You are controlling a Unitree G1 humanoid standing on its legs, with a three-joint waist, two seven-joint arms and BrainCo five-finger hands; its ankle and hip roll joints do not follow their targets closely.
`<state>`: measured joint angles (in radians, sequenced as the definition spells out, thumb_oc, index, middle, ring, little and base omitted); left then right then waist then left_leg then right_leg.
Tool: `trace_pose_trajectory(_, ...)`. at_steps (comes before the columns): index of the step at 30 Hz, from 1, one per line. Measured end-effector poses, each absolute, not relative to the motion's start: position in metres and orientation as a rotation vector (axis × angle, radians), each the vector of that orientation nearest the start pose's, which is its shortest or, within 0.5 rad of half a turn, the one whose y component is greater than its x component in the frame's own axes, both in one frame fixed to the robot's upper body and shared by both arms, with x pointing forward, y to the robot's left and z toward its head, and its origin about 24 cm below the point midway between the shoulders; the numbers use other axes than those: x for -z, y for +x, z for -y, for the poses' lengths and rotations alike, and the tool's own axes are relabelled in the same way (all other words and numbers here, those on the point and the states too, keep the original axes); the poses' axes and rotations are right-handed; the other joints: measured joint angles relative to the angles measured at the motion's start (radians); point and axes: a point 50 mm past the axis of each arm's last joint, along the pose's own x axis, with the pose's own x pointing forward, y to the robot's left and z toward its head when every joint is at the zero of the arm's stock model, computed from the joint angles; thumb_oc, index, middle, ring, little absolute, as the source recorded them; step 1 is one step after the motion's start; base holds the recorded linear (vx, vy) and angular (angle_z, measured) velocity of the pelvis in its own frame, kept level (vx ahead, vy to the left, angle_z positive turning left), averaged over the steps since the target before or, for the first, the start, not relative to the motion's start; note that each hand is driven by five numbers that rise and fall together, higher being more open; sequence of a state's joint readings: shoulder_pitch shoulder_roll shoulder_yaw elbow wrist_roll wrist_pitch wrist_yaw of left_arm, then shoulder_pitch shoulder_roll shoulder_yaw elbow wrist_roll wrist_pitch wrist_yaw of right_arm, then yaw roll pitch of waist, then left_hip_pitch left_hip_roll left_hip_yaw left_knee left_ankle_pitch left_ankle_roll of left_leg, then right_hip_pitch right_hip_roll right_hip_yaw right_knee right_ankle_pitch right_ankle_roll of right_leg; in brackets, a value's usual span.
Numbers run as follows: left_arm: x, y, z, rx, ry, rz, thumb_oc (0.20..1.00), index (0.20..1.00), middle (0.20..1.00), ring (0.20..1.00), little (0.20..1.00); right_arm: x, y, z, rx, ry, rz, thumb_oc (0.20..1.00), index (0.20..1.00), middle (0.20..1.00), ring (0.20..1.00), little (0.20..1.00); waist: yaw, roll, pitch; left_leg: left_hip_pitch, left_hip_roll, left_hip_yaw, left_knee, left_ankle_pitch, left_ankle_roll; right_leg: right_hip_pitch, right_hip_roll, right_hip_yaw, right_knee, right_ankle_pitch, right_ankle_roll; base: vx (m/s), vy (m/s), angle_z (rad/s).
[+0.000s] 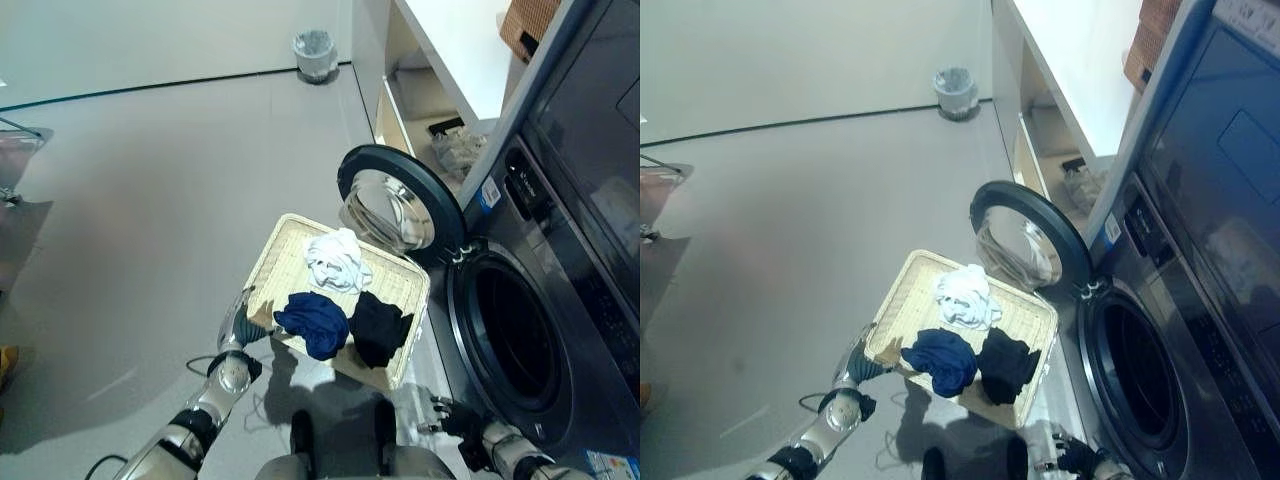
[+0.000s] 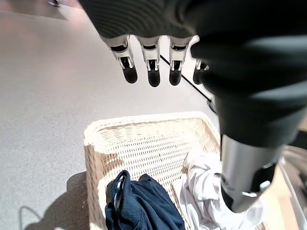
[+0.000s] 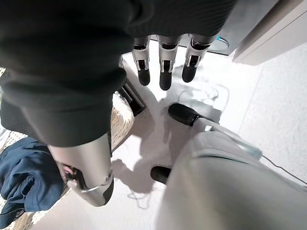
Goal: Put the clothes into the washing machine.
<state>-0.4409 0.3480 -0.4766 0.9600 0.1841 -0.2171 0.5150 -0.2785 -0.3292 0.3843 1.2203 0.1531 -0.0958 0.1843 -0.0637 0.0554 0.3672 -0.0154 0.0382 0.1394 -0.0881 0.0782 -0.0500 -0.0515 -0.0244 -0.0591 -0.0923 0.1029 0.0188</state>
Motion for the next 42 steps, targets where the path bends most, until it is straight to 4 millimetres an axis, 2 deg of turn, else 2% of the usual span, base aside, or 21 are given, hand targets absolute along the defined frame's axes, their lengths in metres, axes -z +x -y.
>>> trace_pose_trajectory(1, 0.011, 0.311, -0.193, -0.095, 0.848, -0.103, 1.0, 1.0, 1.0, 1.0, 1.0, 0.113, 0.213, 0.224, -0.239, -0.339, -0.891, 1.0, 1.0, 1.0, 1.0, 1.0, -0.003, 0.0, 0.031, -0.009, -0.004, 0.006, 0.0, 0.003, 0.004, -0.01, -0.004, 0.008, 0.0, 0.008, 0.001, -0.06, 0.015, -0.16)
trace_pose_trajectory(3, 0.001, 0.32, -0.191, -0.098, 0.856, -0.072, 1.0, 1.0, 1.0, 1.0, 1.0, 0.11, 0.219, 0.223, -0.24, -0.34, -0.874, 1.0, 1.0, 1.0, 1.0, 1.0, -0.006, -0.001, 0.048, -0.019, -0.008, 0.016, 0.0, 0.005, 0.008, -0.025, -0.007, 0.015, 0.0, 0.013, 0.003, -0.06, 0.014, -0.16)
trace_pose_trajectory(4, -0.016, 0.334, -0.187, -0.094, 0.88, -0.021, 1.0, 1.0, 1.0, 1.0, 1.0, 0.105, 0.228, 0.221, -0.238, -0.348, -0.847, 1.0, 1.0, 1.0, 1.0, 1.0, -0.01, -0.004, 0.078, -0.043, -0.012, 0.024, 0.011, 0.004, 0.01, -0.048, -0.012, 0.027, 0.0, 0.022, 0.006, -0.02, 0.002, -0.16)
trace_pose_trajectory(5, -0.016, 0.334, -0.187, -0.094, 0.88, -0.021, 1.0, 1.0, 1.0, 1.0, 1.0, 0.105, 0.228, 0.221, -0.238, -0.348, -0.847, 1.0, 1.0, 1.0, 1.0, 1.0, -0.01, -0.004, 0.078, -0.043, -0.012, 0.024, 0.011, 0.004, 0.01, -0.048, -0.012, 0.027, 0.0, 0.022, 0.006, -0.05, 0.011, -0.12)
trace_pose_trajectory(6, -0.03, 0.344, -0.185, -0.089, 0.898, 0.02, 1.0, 1.0, 1.0, 1.0, 1.0, 0.099, 0.237, 0.219, -0.236, -0.352, -0.821, 1.0, 1.0, 1.0, 1.0, 1.0, -0.011, -0.006, 0.11, -0.056, -0.016, 0.024, 0.013, 0.007, 0.015, -0.06, -0.014, 0.029, 0.0, 0.028, 0.008, -0.06, 0.012, -0.06)
trace_pose_trajectory(7, -0.041, 0.353, -0.184, -0.089, 0.908, 0.032, 1.0, 1.0, 1.0, 1.0, 1.0, 0.091, 0.25, 0.213, -0.245, -0.358, -0.78, 1.0, 1.0, 1.0, 1.0, 1.0, -0.033, -0.013, 0.13, -0.084, -0.018, 0.034, 0.03, 0.004, 0.019, -0.092, -0.016, 0.036, 0.014, 0.03, 0.008, -0.06, 0.012, -0.06)
trace_pose_trajectory(8, -0.041, 0.353, -0.184, -0.089, 0.908, 0.032, 1.0, 1.0, 1.0, 1.0, 1.0, 0.091, 0.25, 0.213, -0.245, -0.358, -0.78, 1.0, 1.0, 1.0, 1.0, 1.0, -0.033, -0.013, 0.13, -0.084, -0.018, 0.034, 0.03, 0.004, 0.019, -0.092, -0.016, 0.036, 0.014, 0.03, 0.008, -0.09, 0.038, -0.27)
trace_pose_trajectory(10, -0.068, 0.373, -0.175, -0.059, 0.965, 0.061, 1.0, 1.0, 1.0, 1.0, 1.0, 0.071, 0.278, 0.201, -0.268, -0.38, -0.686, 1.0, 1.0, 1.0, 1.0, 1.0, -0.045, -0.024, 0.169, -0.184, -0.021, 0.059, 0.081, -0.006, 0.028, -0.212, -0.022, 0.06, 0.075, 0.031, 0.01, -0.08, 0.051, -0.31)
trace_pose_trajectory(12, -0.071, 0.381, -0.174, -0.024, 1.032, 0.012, 1.0, 1.0, 1.0, 1.0, 1.0, 0.058, 0.294, 0.193, -0.275, -0.386, -0.627, 1.0, 1.0, 1.0, 1.0, 1.0, -0.061, -0.027, 0.183, -0.223, -0.026, 0.072, 0.095, -0.009, 0.033, -0.261, -0.027, 0.077, 0.097, 0.031, 0.015, 0.0, 0.039, -0.23)
trace_pose_trajectory(14, -0.058, 0.378, -0.176, 0.002, 1.061, -0.073, 1.0, 1.0, 1.0, 1.0, 1.0, 0.057, 0.295, 0.189, -0.285, -0.378, -0.617, 1.0, 1.0, 1.0, 1.0, 1.0, -0.091, -0.027, 0.183, -0.219, -0.029, 0.08, 0.096, -0.014, 0.036, -0.266, -0.029, 0.082, 0.105, 0.031, 0.016, 0.01, 0.057, -0.21)
trace_pose_trajectory(19, -0.062, 0.383, -0.182, 0.003, 1.112, -0.136, 1.0, 1.0, 1.0, 1.0, 1.0, 0.05, 0.301, 0.19, -0.274, -0.388, -0.591, 1.0, 1.0, 1.0, 1.0, 1.0, -0.112, -0.03, 0.181, -0.266, -0.035, 0.081, 0.116, -0.021, 0.038, -0.334, -0.032, 0.099, 0.14, 0.028, 0.019, 0.01, 0.02, -0.16)
trace_pose_trajectory(22, -0.069, 0.389, -0.186, 0.013, 1.153, -0.212, 1.0, 1.0, 1.0, 1.0, 1.0, 0.046, 0.304, 0.192, -0.275, -0.411, -0.569, 1.0, 1.0, 1.0, 1.0, 1.0, -0.13, -0.034, 0.18, -0.37, -0.033, 0.081, 0.193, -0.042, 0.042, -0.443, -0.033, 0.113, 0.211, 0.016, 0.021, 0.01, 0.005, -0.07)
trace_pose_trajectory(24, -0.075, 0.393, -0.199, -0.001, 1.19, -0.307, 1.0, 1.0, 1.0, 1.0, 1.0, 0.038, 0.31, 0.185, -0.284, -0.401, -0.527, 1.0, 1.0, 1.0, 1.0, 1.0, -0.147, -0.046, 0.178, -0.466, -0.032, 0.08, 0.244, -0.05, 0.045, -0.537, -0.035, 0.116, 0.256, 0.007, 0.025, 0.0, 0.0, 0.0)
trace_pose_trajectory(28, -0.069, 0.39, -0.206, 0.017, 1.193, -0.428, 1.0, 1.0, 1.0, 1.0, 1.0, 0.037, 0.311, 0.186, -0.267, -0.393, -0.522, 1.0, 1.0, 1.0, 1.0, 1.0, -0.168, -0.052, 0.179, -0.525, -0.03, 0.082, 0.27, -0.051, 0.044, -0.598, -0.035, 0.123, 0.281, 0.007, 0.025, 0.0, 0.0, 0.0)
trace_pose_trajectory(34, -0.097, 0.401, -0.209, -0.01, 1.206, -0.471, 1.0, 1.0, 1.0, 1.0, 1.0, 0.027, 0.318, 0.189, -0.247, -0.385, -0.48, 1.0, 1.0, 1.0, 1.0, 1.0, -0.167, -0.055, 0.177, -0.622, -0.024, 0.077, 0.322, -0.06, 0.045, -0.696, -0.032, 0.126, 0.333, -0.002, 0.021, 0.0, -0.001, -0.01)
trace_pose_trajectory(39, -0.114, 0.407, -0.211, -0.036, 1.332, -0.436, 1.0, 1.0, 1.0, 1.0, 1.0, 0.02, 0.322, 0.182, -0.264, -0.366, -0.441, 1.0, 1.0, 1.0, 1.0, 1.0, -0.168, -0.057, 0.176, -0.656, -0.023, 0.075, 0.335, -0.06, 0.045, -0.729, -0.032, 0.126, 0.344, -0.003, 0.021, 0.0, 0.0, 0.0)
trace_pose_trajectory(40, -0.119, 0.408, -0.212, -0.05, 1.349, -0.419, 0.683, 0.683, 0.683, 0.683, 0.683, 0.018, 0.324, 0.181, -0.266, -0.364, -0.433, 1.0, 1.0, 1.0, 1.0, 1.0, -0.168, -0.059, 0.175, -0.67, -0.023, 0.074, 0.343, -0.061, 0.046, -0.741, -0.032, 0.126, 0.349, -0.003, 0.021, 0.0, 0.0, 0.0)
trace_pose_trajectory(41, -0.125, 0.41, -0.212, -0.066, 1.37, -0.395, 0.504, 0.504, 0.504, 0.504, 0.504, 0.016, 0.325, 0.18, -0.267, -0.36, -0.424, 1.0, 1.0, 1.0, 1.0, 1.0, -0.168, -0.062, 0.173, -0.686, -0.023, 0.072, 0.351, -0.062, 0.046, -0.755, -0.032, 0.126, 0.356, -0.003, 0.022, -0.02, -0.053, 0.03)
trace_pose_trajectory(42, -0.131, 0.412, -0.211, -0.085, 1.369, -0.361, 0.442, 0.442, 0.442, 0.442, 0.442, 0.014, 0.326, 0.179, -0.271, -0.36, -0.415, 1.0, 1.0, 1.0, 1.0, 1.0, -0.169, -0.066, 0.172, -0.704, -0.023, 0.067, 0.358, -0.062, 0.047, -0.773, -0.033, 0.126, 0.363, -0.004, 0.022, -0.02, -0.055, 0.04)
